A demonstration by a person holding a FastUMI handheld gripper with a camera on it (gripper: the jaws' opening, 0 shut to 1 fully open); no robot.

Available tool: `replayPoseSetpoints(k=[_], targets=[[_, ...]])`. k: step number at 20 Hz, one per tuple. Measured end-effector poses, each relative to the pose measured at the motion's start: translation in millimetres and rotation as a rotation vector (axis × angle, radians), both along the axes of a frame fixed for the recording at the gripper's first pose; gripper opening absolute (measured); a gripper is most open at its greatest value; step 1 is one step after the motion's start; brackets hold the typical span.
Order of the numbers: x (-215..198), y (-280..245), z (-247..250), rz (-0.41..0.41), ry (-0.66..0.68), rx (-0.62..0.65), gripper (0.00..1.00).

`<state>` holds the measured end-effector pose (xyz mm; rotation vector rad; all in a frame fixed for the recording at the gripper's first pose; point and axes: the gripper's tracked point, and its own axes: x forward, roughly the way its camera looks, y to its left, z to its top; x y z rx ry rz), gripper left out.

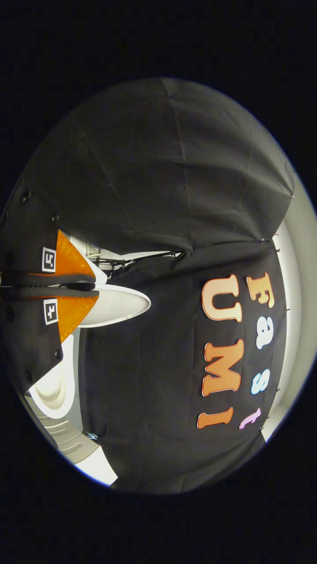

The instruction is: Open the toilet lid.

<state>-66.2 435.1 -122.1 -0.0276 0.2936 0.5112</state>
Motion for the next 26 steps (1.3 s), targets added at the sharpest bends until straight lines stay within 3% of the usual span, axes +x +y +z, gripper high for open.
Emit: replayPoseSetpoints(k=[5, 8, 11, 14, 18, 26], targets=[[1.7, -12.4, 5.2, -0.028, -0.071, -0.086, 0.09], [3.1, -27.9, 12.1, -0.045, -0.084, -0.057, 0.23], [6.2, -41.0, 27.5, -0.055, -0.106, -0.034, 0.53], [6.8, -48.1, 37.3, -0.044, -0.118, -0.010, 0.77], [7.1, -64.4, 65.0, -0.049, -0.140, 0.062, 0.98], [26.0, -130.5, 107.1, -0.133, -0.169, 0.120, 0.99]])
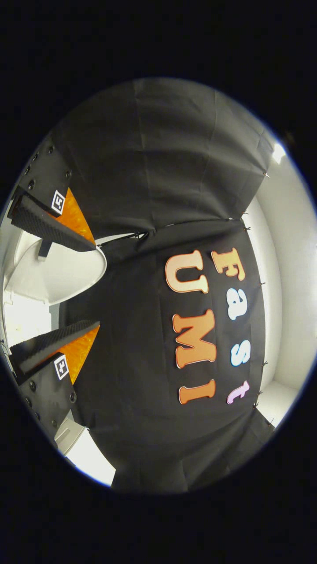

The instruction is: Open the toilet lid.

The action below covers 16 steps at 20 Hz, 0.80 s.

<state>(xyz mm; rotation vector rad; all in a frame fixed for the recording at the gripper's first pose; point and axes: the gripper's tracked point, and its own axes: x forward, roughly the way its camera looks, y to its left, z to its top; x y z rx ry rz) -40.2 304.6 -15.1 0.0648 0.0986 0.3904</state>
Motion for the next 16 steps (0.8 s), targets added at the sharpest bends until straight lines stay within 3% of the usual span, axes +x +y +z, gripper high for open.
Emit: replayPoseSetpoints(k=[12, 16], targets=[[42.2, -132.3, 30.5, -0.173, -0.051, -0.096, 0.99], [45.5, -170.2, 39.0, -0.225, -0.058, -0.056, 0.99]])
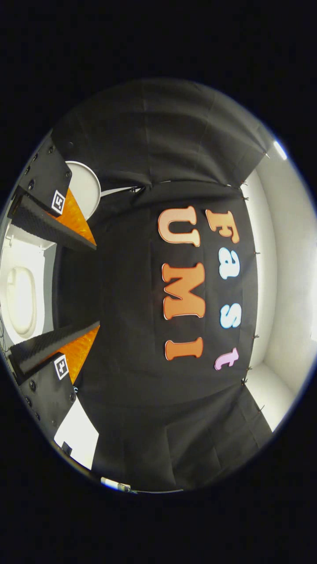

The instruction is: Open the toilet lid.

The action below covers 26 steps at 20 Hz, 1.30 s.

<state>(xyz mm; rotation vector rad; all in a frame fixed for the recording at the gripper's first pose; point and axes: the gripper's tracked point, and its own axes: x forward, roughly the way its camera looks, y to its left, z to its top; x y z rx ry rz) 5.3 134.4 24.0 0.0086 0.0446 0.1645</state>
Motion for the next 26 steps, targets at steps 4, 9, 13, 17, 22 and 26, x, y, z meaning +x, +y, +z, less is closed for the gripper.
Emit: replayPoseSetpoints(k=[4, 9, 13, 17, 22, 26], targets=[[1.2, -29.2, -5.2, -0.048, 0.010, 0.033, 0.99], [-2.5, -36.8, -13.2, -0.060, 0.028, 0.024, 0.98], [-11.0, -36.4, -19.2, -0.046, 0.042, -0.002, 0.98], [-21.0, -43.4, -26.8, -0.050, 0.061, -0.019, 0.98], [-38.6, -59.7, -38.4, -0.037, 0.091, -0.012, 0.98], [-50.0, -85.4, -41.4, -0.059, 0.093, -0.008, 0.98]])
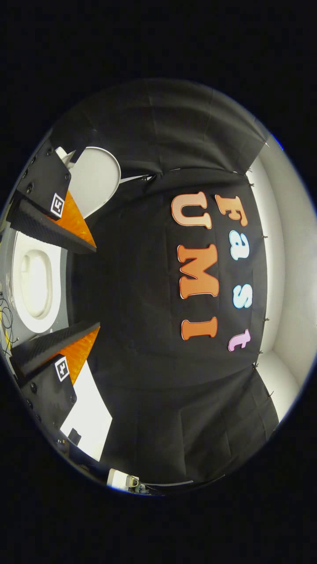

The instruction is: Open the toilet lid.

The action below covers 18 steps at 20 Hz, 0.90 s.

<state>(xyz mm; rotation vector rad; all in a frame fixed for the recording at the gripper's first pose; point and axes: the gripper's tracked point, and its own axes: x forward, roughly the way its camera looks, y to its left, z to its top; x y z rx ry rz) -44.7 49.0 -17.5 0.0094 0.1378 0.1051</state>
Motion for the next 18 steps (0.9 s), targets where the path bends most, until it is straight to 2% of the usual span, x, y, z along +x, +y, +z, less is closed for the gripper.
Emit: replayPoseSetpoints(k=[8, 18], targets=[[-2.5, -29.6, 9.8, -0.045, -0.023, 0.029, 0.98], [1.4, 3.1, 1.0, 0.010, -0.006, 0.011, 0.98]])
